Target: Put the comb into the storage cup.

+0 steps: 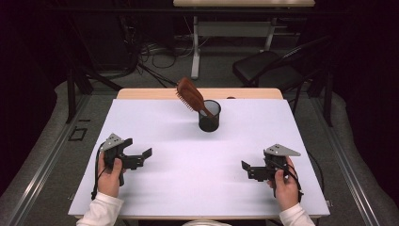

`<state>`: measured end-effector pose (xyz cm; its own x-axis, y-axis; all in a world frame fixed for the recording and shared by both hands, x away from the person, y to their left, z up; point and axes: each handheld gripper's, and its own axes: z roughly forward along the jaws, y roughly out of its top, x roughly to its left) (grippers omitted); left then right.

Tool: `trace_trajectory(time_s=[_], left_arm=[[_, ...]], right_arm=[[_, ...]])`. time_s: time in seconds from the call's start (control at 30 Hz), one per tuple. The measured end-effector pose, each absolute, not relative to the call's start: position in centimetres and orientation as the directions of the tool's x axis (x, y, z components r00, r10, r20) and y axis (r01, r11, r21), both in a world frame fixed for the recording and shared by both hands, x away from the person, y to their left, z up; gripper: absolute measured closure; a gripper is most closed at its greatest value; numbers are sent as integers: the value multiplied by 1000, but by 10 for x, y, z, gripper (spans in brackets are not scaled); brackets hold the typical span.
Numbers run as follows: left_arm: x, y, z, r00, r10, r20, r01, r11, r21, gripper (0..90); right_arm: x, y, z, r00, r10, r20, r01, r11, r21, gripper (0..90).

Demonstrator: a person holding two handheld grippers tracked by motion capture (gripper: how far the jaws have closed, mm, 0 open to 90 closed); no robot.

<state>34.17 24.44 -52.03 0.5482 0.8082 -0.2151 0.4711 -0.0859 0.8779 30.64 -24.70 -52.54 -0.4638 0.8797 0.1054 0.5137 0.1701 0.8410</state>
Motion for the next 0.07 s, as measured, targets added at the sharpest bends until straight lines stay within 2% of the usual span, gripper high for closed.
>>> trace_trajectory(time_s=[0.07], left_arm=[[342, 245, -520, 545, 810, -215, 471, -84, 878, 9]], right_arm=[[306, -247, -525, -464, 879, 109, 516, 169, 840, 0]])
